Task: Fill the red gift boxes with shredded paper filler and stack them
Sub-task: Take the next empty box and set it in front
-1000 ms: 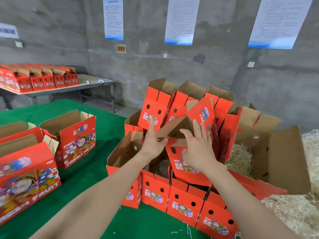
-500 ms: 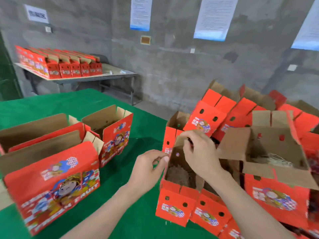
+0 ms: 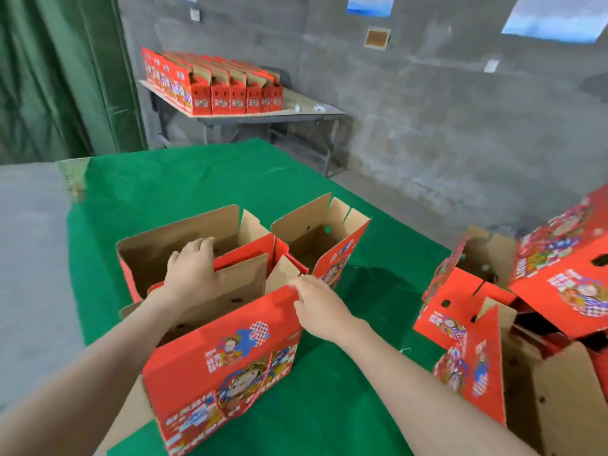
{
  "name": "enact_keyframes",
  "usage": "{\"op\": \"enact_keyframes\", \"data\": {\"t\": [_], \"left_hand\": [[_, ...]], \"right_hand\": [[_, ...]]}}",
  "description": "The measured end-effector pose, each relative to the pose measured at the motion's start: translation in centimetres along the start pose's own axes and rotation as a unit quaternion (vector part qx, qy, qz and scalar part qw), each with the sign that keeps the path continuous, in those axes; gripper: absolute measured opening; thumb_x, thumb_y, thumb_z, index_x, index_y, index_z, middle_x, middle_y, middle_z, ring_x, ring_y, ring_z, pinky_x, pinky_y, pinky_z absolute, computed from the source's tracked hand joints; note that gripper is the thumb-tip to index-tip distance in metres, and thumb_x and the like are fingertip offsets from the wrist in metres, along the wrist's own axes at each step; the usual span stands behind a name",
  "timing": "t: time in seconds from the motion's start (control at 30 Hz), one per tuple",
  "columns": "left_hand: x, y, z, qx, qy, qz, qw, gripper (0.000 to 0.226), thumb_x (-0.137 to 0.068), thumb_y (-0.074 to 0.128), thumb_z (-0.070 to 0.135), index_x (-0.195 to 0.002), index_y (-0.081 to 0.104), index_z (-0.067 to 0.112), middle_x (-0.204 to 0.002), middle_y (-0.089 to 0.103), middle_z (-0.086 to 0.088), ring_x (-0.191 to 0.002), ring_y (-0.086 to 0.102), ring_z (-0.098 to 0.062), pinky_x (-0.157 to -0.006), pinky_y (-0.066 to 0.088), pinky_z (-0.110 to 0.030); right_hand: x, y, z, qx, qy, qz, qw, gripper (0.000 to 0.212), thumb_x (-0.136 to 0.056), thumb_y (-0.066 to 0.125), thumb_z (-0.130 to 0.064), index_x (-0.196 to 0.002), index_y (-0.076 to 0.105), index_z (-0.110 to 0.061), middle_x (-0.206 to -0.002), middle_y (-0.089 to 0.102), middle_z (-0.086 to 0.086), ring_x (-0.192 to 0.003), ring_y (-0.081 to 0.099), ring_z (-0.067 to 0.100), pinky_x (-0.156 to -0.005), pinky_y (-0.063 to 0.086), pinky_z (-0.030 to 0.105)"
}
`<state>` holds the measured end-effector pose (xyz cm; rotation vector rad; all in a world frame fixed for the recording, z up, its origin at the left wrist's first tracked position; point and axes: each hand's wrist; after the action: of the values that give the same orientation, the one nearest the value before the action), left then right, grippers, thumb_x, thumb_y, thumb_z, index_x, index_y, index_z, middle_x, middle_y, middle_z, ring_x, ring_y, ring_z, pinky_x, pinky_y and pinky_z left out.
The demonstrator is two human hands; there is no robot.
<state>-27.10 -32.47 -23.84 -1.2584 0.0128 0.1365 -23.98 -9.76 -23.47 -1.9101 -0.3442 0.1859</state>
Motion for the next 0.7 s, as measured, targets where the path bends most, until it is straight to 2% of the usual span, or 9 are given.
{"op": "enact_keyframes", "data": {"t": [0.03,0.1,0.2,0.27,0.33,0.4,0.47,0.57,0.7], "left_hand": [[-0.9,0.4,-0.5,-0.036,-0.012,-0.041,0.998,0.071,-0.079,0.061,0.029,-0.142,0.032,0.011,-0.132,0.051,-0.012,-0.119,0.049,-0.031,-0.098,0.039,-0.041],[-1.8,1.4,-1.1,-0.086,-0.007,-0.077,0.993,0.053,-0.081,0.058,0.027,-0.132,0.044,0.019,-0.113,0.062,-0.005,-0.102,0.060,-0.027,-0.082,0.049,-0.036],[-1.5,3.6,-1.3,-0.116,0.028,-0.027,0.992,0.027,-0.084,0.052,0.013,-0.109,0.055,0.024,-0.089,0.066,0.001,-0.082,0.064,-0.023,-0.062,0.048,-0.030],[-0.8,4.5,-1.0,-0.136,0.040,-0.012,0.990,0.026,-0.084,0.048,0.008,-0.105,0.051,0.024,-0.085,0.065,0.002,-0.080,0.064,-0.023,-0.055,0.042,-0.029],[-0.2,5.0,-1.0,-0.150,0.044,-0.011,0.988,0.027,-0.084,0.046,0.006,-0.104,0.047,0.024,-0.081,0.064,0.004,-0.077,0.064,-0.022,-0.052,0.037,-0.029],[-0.1,4.9,-1.0,-0.150,0.043,-0.012,0.988,0.026,-0.085,0.045,0.006,-0.103,0.045,0.024,-0.077,0.061,0.004,-0.074,0.063,-0.021,-0.052,0.035,-0.029],[-0.2,4.5,-1.1,-0.135,0.046,-0.014,0.990,0.022,-0.087,0.045,0.008,-0.100,0.047,0.026,-0.076,0.060,0.005,-0.073,0.063,-0.020,-0.052,0.038,-0.029],[0.1,3.8,-1.1,-0.105,0.051,-0.019,0.993,0.016,-0.091,0.047,0.015,-0.099,0.052,0.028,-0.082,0.063,0.005,-0.074,0.062,-0.018,-0.059,0.050,-0.029],[1.2,3.6,0.3,-0.094,0.070,-0.017,0.993,0.015,-0.092,0.050,0.017,-0.101,0.054,0.028,-0.085,0.064,0.006,-0.074,0.062,-0.014,-0.060,0.050,-0.025]], "right_hand": [[-1.2,0.2,0.4,0.004,0.013,0.010,1.000,0.044,-0.093,0.041,-0.010,-0.137,0.039,-0.013,-0.140,0.038,0.005,-0.128,0.036,0.026,-0.104,0.036,0.042],[-3.7,0.3,1.7,0.030,0.060,0.028,0.997,0.050,-0.094,0.041,-0.010,-0.142,0.028,-0.015,-0.147,0.025,0.004,-0.127,0.036,0.029,-0.099,0.039,0.042],[-7.3,0.2,3.9,0.061,0.112,0.020,0.992,0.060,-0.095,0.043,-0.007,-0.147,0.015,-0.018,-0.156,0.006,0.001,-0.130,0.037,0.031,-0.099,0.038,0.042],[-9.4,0.9,4.7,0.022,0.129,0.014,0.991,0.056,-0.098,0.041,-0.015,-0.148,0.016,-0.017,-0.155,0.015,0.003,-0.135,0.033,0.028,-0.105,0.034,0.042],[-10.9,2.0,4.9,-0.029,0.151,0.005,0.988,0.044,-0.099,0.036,-0.026,-0.142,0.032,-0.016,-0.145,0.038,0.007,-0.130,0.039,0.030,-0.103,0.036,0.042],[-11.9,3.1,4.8,-0.045,0.163,0.004,0.986,0.030,-0.097,0.035,-0.027,-0.110,0.058,-0.014,-0.112,0.060,0.010,-0.110,0.054,0.033,-0.086,0.046,0.039],[-12.2,3.3,5.2,-0.045,0.180,0.032,0.982,0.022,-0.094,0.043,-0.022,-0.084,0.060,-0.012,-0.087,0.061,0.009,-0.085,0.057,0.029,-0.068,0.042,0.031],[-11.4,2.1,6.5,0.011,0.206,0.070,0.976,0.014,-0.087,0.052,-0.015,-0.081,0.063,-0.012,-0.087,0.064,0.011,-0.084,0.058,0.032,-0.067,0.040,0.029],[-7.6,-1.5,10.4,0.023,0.250,0.132,0.959,0.014,-0.085,0.051,-0.014,-0.075,0.061,-0.014,-0.096,0.066,0.014,-0.094,0.060,0.035,-0.071,0.044,0.030]]}}
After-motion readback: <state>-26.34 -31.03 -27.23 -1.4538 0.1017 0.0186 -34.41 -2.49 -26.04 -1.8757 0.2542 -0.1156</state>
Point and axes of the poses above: each hand's wrist, its own x-axis away from the middle knuckle, its own y-axis out of the palm, z = x × y
